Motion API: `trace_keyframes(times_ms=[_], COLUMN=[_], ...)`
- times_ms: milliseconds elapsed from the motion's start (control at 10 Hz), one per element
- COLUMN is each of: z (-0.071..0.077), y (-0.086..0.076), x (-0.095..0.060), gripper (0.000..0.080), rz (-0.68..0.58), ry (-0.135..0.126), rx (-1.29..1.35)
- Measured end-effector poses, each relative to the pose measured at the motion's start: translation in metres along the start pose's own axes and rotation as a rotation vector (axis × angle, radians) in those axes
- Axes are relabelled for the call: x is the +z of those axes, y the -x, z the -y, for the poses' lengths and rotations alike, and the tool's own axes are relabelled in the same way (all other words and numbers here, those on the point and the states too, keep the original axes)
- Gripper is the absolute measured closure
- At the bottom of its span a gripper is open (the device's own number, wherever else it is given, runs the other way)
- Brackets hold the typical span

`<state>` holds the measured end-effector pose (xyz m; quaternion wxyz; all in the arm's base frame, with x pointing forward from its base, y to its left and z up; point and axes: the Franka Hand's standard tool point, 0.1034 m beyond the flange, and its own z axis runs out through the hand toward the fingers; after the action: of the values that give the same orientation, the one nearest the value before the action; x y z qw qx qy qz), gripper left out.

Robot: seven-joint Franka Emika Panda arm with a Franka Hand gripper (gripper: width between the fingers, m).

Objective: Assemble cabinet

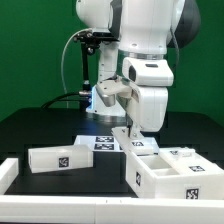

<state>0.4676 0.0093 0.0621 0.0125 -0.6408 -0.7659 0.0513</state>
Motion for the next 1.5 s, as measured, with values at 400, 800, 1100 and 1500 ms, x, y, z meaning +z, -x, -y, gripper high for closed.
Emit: trace_keyframes(times_ms=[400, 800, 1100, 1500], z=[-0.001, -0.004, -0.003, -0.004], y=[-0.008, -0.007, -0.001, 0.014], x=[0.0, 0.0, 0.001, -0.002], gripper=[0.0732, 0.0732, 0.0732, 0.0732], rz=[-0.002, -0.003, -0.004, -0.011], ry=[0.001, 0.0, 0.0, 0.007], rx=[0.06, 0.065, 0.085, -0.059])
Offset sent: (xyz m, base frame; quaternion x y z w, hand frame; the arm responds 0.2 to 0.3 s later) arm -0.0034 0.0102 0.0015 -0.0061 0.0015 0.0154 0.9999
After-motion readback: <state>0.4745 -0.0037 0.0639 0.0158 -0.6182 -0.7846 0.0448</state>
